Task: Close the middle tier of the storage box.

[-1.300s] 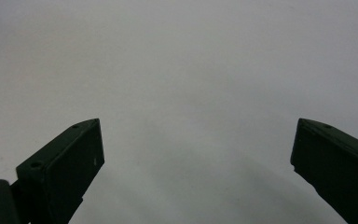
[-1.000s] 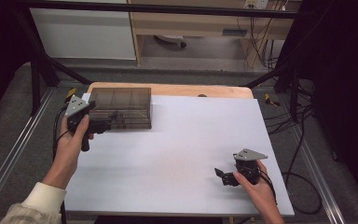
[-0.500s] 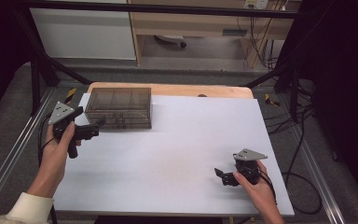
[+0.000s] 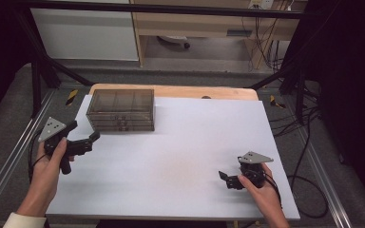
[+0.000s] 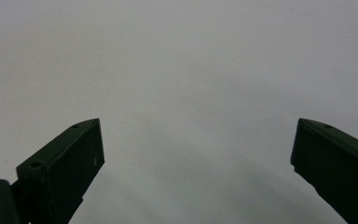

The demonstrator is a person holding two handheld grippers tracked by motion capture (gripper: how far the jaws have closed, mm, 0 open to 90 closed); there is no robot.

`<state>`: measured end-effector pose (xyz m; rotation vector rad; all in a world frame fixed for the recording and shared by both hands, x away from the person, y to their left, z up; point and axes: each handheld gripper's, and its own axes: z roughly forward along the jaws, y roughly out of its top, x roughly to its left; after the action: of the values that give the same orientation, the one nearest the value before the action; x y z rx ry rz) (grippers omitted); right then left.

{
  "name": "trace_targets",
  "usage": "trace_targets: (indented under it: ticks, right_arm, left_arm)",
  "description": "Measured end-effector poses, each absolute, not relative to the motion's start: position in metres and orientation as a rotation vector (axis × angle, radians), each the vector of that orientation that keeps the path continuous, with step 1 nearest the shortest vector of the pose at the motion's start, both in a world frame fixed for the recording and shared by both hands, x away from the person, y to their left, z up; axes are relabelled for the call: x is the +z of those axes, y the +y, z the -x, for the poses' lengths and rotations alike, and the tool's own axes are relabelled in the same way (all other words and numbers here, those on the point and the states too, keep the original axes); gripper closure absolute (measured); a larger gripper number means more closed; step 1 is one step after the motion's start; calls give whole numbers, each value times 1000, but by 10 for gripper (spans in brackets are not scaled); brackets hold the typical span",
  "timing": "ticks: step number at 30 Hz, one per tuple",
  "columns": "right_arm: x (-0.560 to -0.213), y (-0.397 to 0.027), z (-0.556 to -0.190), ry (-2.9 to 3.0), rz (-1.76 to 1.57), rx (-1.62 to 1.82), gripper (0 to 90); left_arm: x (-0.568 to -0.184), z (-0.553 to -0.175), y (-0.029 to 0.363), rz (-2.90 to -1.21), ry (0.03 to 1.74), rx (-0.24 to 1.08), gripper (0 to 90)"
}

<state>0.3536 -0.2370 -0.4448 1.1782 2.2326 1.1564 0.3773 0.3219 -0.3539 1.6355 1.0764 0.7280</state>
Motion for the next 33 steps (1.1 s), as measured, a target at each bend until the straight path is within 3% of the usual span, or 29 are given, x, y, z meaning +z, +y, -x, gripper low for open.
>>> trace_targets:
  ticks: [33]
  right_arm:
    - [-445, -238, -352, 2229, -1175, 1148, 27]
  left_arm:
    - [-396, -346, 342, -1677, 1116, 697, 51]
